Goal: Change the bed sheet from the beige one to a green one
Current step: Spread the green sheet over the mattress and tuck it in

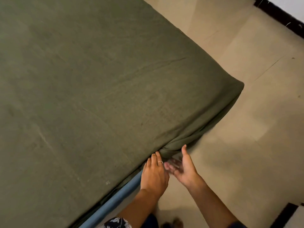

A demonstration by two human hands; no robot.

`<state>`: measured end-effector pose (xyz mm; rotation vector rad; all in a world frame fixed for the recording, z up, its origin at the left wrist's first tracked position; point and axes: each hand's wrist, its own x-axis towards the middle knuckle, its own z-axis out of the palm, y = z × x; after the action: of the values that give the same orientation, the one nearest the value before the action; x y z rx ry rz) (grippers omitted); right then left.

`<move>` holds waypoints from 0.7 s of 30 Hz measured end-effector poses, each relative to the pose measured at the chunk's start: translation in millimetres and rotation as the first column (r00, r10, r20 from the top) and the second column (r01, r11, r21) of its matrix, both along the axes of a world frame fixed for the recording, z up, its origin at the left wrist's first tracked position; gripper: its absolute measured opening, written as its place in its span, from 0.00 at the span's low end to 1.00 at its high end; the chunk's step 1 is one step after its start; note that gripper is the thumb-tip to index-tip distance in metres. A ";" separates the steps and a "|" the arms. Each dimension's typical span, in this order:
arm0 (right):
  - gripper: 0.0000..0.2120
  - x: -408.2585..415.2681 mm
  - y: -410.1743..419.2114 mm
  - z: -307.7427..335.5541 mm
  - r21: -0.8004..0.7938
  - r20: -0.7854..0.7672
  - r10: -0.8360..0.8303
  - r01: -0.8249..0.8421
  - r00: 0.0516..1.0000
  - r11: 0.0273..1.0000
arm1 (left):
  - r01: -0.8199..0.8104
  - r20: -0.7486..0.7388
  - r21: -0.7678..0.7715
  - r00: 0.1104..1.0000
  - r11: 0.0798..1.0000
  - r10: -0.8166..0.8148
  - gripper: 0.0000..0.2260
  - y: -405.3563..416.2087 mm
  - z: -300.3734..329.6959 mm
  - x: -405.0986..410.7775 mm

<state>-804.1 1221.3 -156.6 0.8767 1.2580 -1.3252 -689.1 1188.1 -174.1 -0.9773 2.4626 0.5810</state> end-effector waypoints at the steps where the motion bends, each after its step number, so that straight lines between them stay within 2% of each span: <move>1: 0.23 -5.2 -9.9 4.1 0.029 -0.046 -0.084 0.086 0.995 0.996 | -0.023 0.009 0.025 1.000 0.999 0.022 0.33 -2.3 4.8 -0.9; 3: 0.13 -11.7 -24.5 8.5 0.072 -0.231 -0.138 0.158 0.963 0.985 | -0.088 -0.015 0.074 0.996 0.993 0.090 0.33 -8.2 19.5 -0.6; 4: 0.13 -13.2 -29.5 10.7 0.059 -0.350 -0.121 0.151 0.929 0.987 | -0.123 -0.066 0.099 0.989 0.987 0.130 0.32 -8.9 22.8 1.7; 6: 0.20 -14.8 -34.1 17.4 0.034 -0.577 -0.009 0.035 0.817 0.999 | -0.194 -0.195 0.107 0.958 0.975 0.212 0.28 -3.0 25.4 8.2; 7: 0.20 -15.8 -34.5 18.6 0.064 -0.716 0.095 -0.070 0.691 0.995 | -0.225 -0.234 0.109 0.941 0.968 0.245 0.28 2.3 26.4 10.8; 8: 0.19 -16.1 -32.5 15.8 0.147 -0.846 0.224 -0.192 0.484 0.970 | -0.231 -0.259 0.125 0.931 0.965 0.256 0.29 9.2 26.4 12.5; 9: 0.16 -17.0 -29.3 11.0 0.249 -0.921 0.325 -0.317 0.215 0.915 | -0.220 -0.246 0.135 0.937 0.966 0.247 0.30 13.8 25.1 12.0; 10: 0.12 -19.9 -24.8 3.7 0.365 -0.924 0.377 -0.435 -0.062 0.823 | -0.214 -0.210 0.140 0.948 0.967 0.241 0.31 16.2 24.2 8.5; 11: 0.07 -23.1 -18.0 -3.1 0.484 -0.875 0.387 -0.505 -0.291 0.715 | -0.215 -0.180 0.121 0.955 0.969 0.234 0.31 16.2 21.4 5.8; 12: 0.08 -29.2 -12.3 -8.3 0.607 -0.789 0.383 -0.520 -0.480 0.601 | -0.226 -0.154 0.098 0.959 0.969 0.240 0.32 13.1 21.8 -0.4; 13: 0.14 -34.8 -4.8 -12.1 0.731 -0.670 0.374 -0.479 -0.642 0.486 | -0.224 -0.131 0.057 0.964 0.973 0.230 0.33 9.1 24.3 -6.6; 14: 0.19 -41.9 2.2 -12.9 0.831 -0.534 0.344 -0.404 -0.772 0.382 | -0.220 -0.107 0.068 0.968 0.973 0.226 0.33 4.2 27.6 -13.8; 15: 0.21 -48.9 7.4 -10.6 0.891 -0.416 0.281 -0.327 -0.865 0.314 | -0.210 -0.076 0.074 0.974 0.975 0.215 0.33 0.1 30.1 -22.6; 17: 0.23 -62.9 12.6 -11.3 0.944 -0.278 0.165 -0.236 -0.947 0.232 | -0.230 0.022 0.129 0.973 0.965 0.230 0.32 -8.3 33.9 -40.4; 19: 0.25 -70.1 2.7 -12.7 0.971 -0.212 0.148 -0.190 -0.966 0.148 | -0.295 0.139 0.166 0.952 0.941 0.273 0.28 -17.6 38.3 -56.7; 21: 0.27 -70.5 -17.7 -12.6 0.983 -0.175 0.202 -0.161 -0.964 0.084 | -0.380 0.199 0.230 0.919 0.896 0.339 0.21 -26.0 35.7 -67.2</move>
<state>-874.6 1203.7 -169.2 -2.1232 2.1492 0.0760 -756.4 1162.1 -138.4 -1.3220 2.0114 0.8929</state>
